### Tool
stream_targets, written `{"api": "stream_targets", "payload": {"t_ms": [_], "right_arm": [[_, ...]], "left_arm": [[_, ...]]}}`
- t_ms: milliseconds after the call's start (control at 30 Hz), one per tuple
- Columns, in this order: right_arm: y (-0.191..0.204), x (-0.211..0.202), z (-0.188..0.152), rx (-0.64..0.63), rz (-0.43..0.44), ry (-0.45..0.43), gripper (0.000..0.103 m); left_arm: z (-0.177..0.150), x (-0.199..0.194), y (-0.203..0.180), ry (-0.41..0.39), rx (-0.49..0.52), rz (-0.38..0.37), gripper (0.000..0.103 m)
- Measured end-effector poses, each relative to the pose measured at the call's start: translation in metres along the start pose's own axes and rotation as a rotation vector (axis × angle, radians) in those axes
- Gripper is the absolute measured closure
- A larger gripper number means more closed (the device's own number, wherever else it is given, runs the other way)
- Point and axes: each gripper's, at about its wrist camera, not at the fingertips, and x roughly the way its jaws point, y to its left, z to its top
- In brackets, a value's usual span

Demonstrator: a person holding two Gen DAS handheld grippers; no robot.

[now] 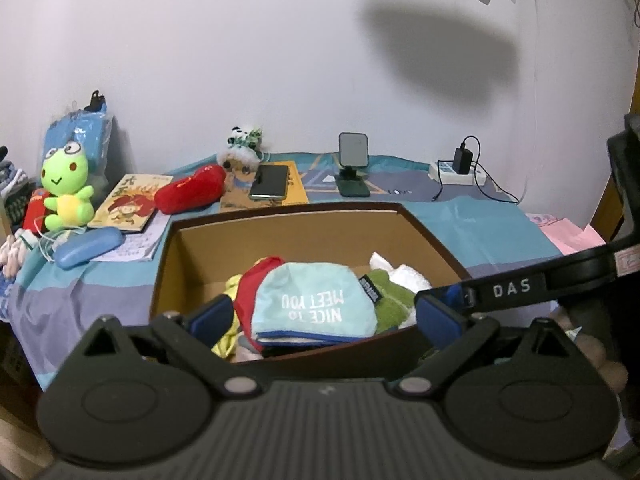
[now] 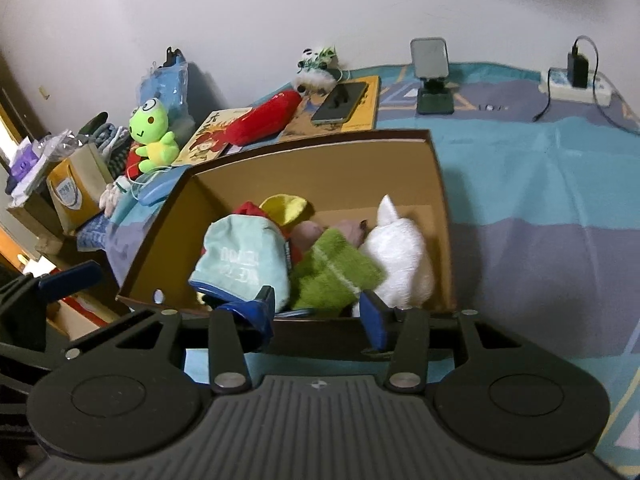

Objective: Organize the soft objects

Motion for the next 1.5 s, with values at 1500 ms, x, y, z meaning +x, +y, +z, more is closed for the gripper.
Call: {"api": "stream_targets", "payload": {"t_ms": [1500], "right_arm": [[-0.108, -0.035, -0.025, -0.093, 0.013, 0.051, 0.069]], "left_arm": [[-0.023, 0.067, -0.122, 0.346, -0.100, 0.363, 0.006]]}}
